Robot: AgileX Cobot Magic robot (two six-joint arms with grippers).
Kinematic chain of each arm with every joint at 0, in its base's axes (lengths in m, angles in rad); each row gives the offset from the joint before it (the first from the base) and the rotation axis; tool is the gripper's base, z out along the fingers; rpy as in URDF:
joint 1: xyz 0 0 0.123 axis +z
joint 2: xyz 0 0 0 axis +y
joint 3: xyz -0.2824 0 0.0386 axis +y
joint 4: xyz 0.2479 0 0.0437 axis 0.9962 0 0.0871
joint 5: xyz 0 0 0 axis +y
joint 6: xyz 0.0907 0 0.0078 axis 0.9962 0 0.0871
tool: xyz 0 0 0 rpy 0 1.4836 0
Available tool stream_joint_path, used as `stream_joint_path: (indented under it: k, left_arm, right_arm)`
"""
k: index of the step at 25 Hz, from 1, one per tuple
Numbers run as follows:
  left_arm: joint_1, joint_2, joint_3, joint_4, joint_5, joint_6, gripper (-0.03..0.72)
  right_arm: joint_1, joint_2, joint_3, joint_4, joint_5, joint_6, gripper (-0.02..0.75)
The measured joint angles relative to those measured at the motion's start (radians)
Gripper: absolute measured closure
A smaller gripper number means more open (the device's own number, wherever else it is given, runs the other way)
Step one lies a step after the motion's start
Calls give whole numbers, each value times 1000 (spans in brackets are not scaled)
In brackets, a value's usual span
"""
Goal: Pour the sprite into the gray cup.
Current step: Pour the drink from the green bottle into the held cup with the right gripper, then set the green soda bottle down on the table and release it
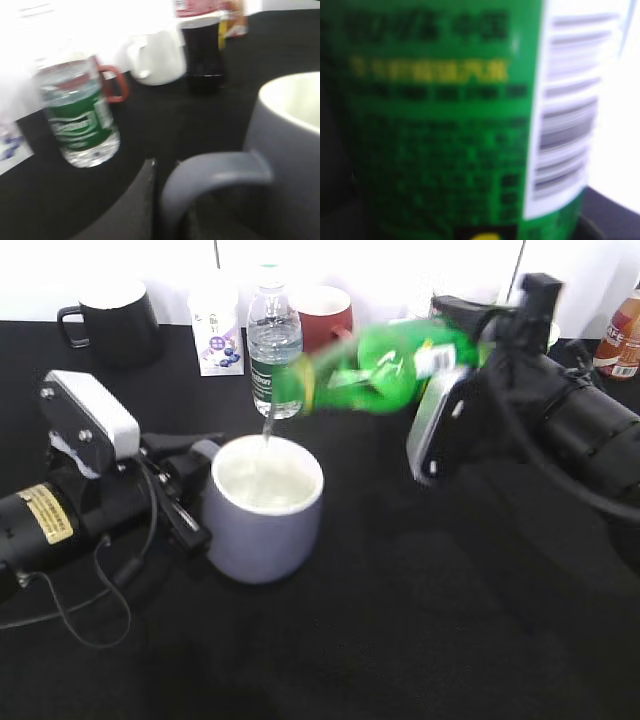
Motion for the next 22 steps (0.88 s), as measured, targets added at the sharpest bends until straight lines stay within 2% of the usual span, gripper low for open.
stream_joint_path:
  k: [2,4,6,7,8,9,10,14,15,16,17,20,22]
  left_arm:
    - [0,0,0,-28,3,0,629]
    - [0,0,0,-57,3,1,629]
    - [0,0,0,-101,3,1,629]
    - [0,0,0,-155,3,2,629]
    - [0,0,0,-277,3,34,629]
    - [4,1,-1,-367,3,71,629]
    - [27,4,-12,-408,3,87,629]
    - [209,52,-110,-418,2,98,629]
    - [233,64,-125,-420,3,98,629]
    - [284,104,-172,-420,3,100,629]
    - [305,134,-207,-413,2,100,629]
    - [330,237,-312,-401,3,101,629]
    - [330,301,-377,-400,3,101,629]
  right_arm:
    - [0,0,0,0,0,265,311]
    - [0,0,0,1,0,668,311]
    - [0,0,0,1,0,930,311]
    - [0,0,0,1,0,1080,311]
    - [0,0,0,6,0,1200,314]
    - [0,0,0,30,0,1236,315]
    - [0,0,1,77,-2,1251,315]
    - [-2,0,107,279,-97,1274,315]
    - [-22,0,137,303,-99,1295,315]
    - [-56,0,152,305,-99,1325,315]
    - [-109,0,157,306,-99,1346,315]
    - [-298,0,157,256,-102,1386,315]
    - [-426,0,143,177,-102,1396,315]
